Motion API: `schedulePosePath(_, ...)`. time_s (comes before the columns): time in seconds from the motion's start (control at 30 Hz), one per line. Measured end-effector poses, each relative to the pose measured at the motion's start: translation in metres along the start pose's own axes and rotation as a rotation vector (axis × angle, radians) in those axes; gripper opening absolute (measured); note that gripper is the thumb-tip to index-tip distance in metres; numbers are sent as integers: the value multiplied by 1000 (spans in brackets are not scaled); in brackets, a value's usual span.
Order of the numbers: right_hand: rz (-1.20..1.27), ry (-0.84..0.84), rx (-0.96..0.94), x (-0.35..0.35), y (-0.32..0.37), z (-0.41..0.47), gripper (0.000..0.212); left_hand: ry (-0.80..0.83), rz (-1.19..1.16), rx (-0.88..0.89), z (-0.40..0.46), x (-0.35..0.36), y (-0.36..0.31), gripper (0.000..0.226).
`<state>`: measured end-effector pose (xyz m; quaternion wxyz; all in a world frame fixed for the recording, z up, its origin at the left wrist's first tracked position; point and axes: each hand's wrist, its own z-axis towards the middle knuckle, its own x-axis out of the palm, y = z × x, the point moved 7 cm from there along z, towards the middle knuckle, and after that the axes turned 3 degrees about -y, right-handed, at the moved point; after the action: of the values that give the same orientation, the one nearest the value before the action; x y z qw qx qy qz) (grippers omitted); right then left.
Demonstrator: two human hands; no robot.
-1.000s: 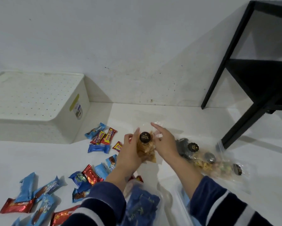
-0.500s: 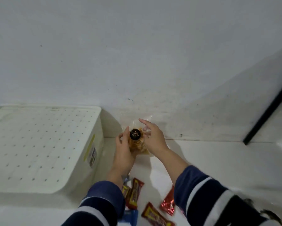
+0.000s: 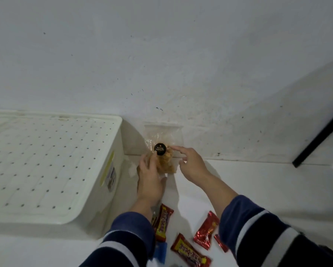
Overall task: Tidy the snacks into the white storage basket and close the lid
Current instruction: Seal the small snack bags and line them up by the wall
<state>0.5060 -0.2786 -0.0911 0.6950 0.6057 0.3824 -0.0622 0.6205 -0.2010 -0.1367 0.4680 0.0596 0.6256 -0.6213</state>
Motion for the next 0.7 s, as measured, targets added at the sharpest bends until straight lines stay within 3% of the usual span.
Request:
schedulePosePath(0.23,-159,72,158,-51,-54,-99,35,301,167,202,-96,45,-70,51)
schedulePosePath(0.33,-246,55,250,-88,-82,-147,33,414,88,240,-139,70,-105,46)
schedulePosePath(0.53,-498,-70,382,-185,-124,-226,38,620,66,347,-200,119,-170,81)
schedulePosePath(0.7,-583,-248,481,-253,-153,-276,49,744,96,299,-214,149,-189,94)
